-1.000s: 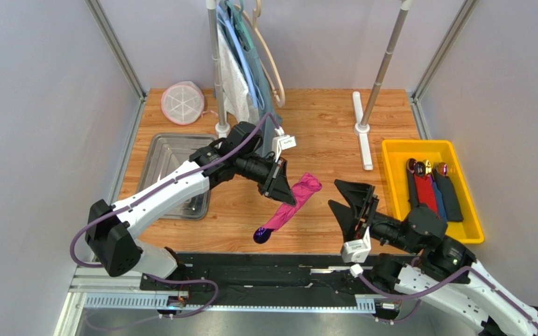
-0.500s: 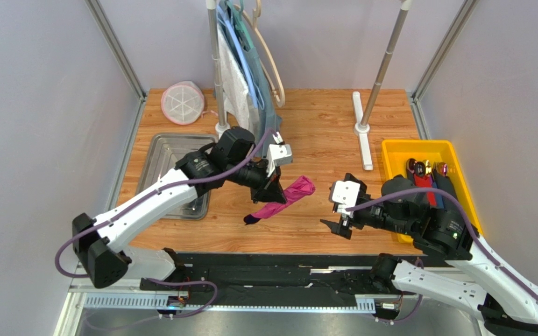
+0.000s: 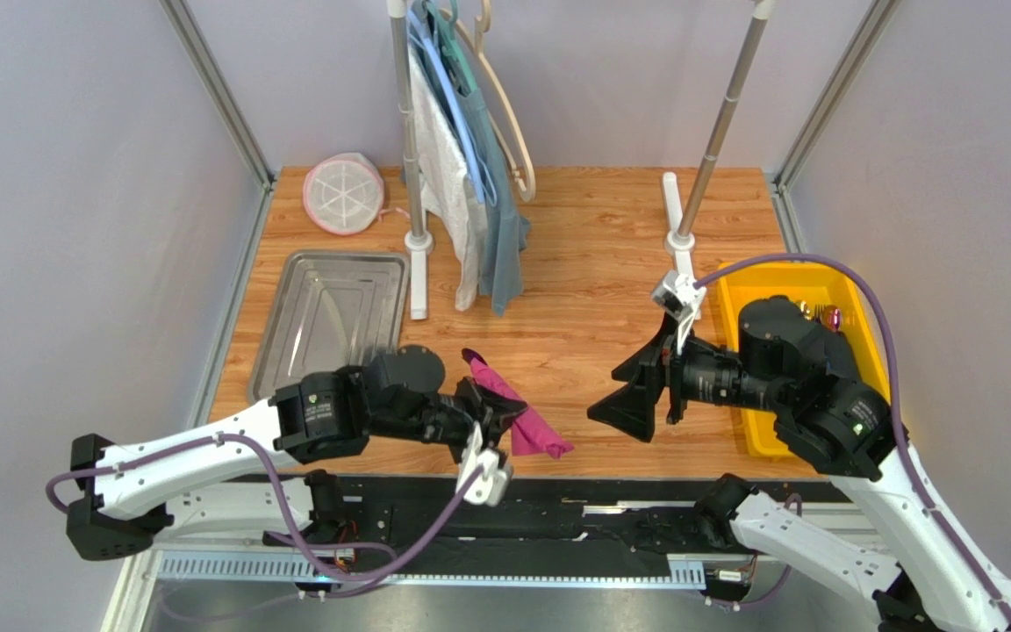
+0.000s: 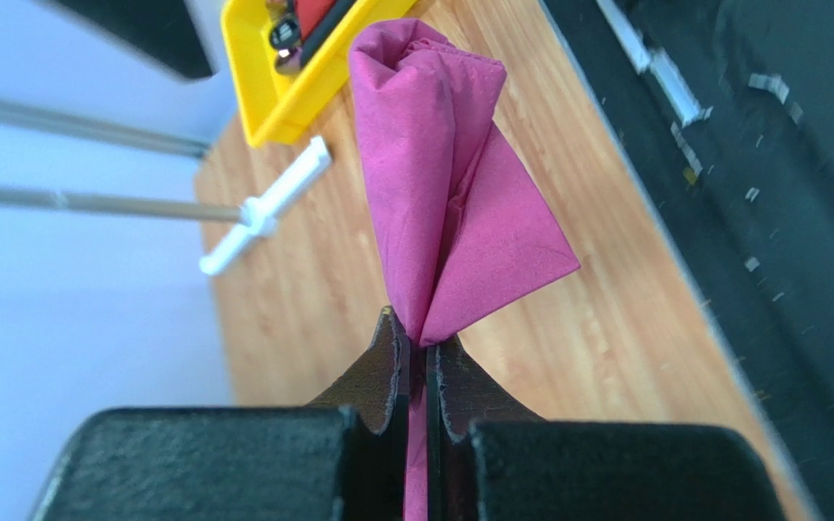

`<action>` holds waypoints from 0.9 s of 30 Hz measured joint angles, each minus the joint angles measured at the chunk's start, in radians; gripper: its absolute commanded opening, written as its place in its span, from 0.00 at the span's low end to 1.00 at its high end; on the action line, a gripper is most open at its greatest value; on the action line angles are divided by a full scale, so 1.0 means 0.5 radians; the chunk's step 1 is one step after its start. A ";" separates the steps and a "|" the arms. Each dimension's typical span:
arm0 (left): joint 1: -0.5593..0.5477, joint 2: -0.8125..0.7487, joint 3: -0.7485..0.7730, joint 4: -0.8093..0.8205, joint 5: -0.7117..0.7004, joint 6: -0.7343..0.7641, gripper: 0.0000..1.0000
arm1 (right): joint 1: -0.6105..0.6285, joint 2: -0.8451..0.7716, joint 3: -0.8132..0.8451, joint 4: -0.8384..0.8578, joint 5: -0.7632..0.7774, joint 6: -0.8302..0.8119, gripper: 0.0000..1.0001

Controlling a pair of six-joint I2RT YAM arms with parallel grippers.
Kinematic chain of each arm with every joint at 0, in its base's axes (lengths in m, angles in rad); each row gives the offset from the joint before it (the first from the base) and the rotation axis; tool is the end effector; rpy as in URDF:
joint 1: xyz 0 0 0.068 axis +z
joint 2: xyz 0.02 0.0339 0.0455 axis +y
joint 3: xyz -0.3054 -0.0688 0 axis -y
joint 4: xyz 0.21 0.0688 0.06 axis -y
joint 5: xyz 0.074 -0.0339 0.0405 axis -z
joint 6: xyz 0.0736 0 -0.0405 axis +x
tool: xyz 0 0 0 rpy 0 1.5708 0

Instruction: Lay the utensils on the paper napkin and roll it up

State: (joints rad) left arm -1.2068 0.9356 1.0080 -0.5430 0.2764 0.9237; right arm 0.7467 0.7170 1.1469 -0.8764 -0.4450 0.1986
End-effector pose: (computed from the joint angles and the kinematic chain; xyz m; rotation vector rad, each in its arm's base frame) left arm 0.0428 -0.1688 0.3687 1.8741 0.8380 -0.4586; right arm 0.0389 0.0792 0.3956 -0.8603 1.9494 1.0299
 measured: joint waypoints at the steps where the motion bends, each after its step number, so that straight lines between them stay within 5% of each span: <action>1: -0.062 -0.028 -0.060 0.027 -0.056 0.122 0.00 | -0.069 0.019 0.012 0.010 -0.092 0.101 0.86; 13: -0.307 -0.031 -0.376 0.723 -0.493 1.077 0.00 | -0.220 0.193 -0.435 0.528 -0.773 0.901 0.84; 20: -0.327 -0.079 -0.541 1.056 -0.493 1.364 0.00 | -0.244 0.222 -0.434 0.813 -0.912 1.017 0.63; 27: -0.333 -0.064 -0.550 1.267 -0.490 1.500 0.00 | -0.250 0.229 -0.540 1.047 -1.032 1.193 0.55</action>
State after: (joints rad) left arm -1.3731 0.9035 0.7330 0.0906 0.0315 1.6737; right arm 0.6216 0.8314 0.8768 -0.3531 -0.9607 0.7952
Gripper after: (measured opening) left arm 0.033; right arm 0.603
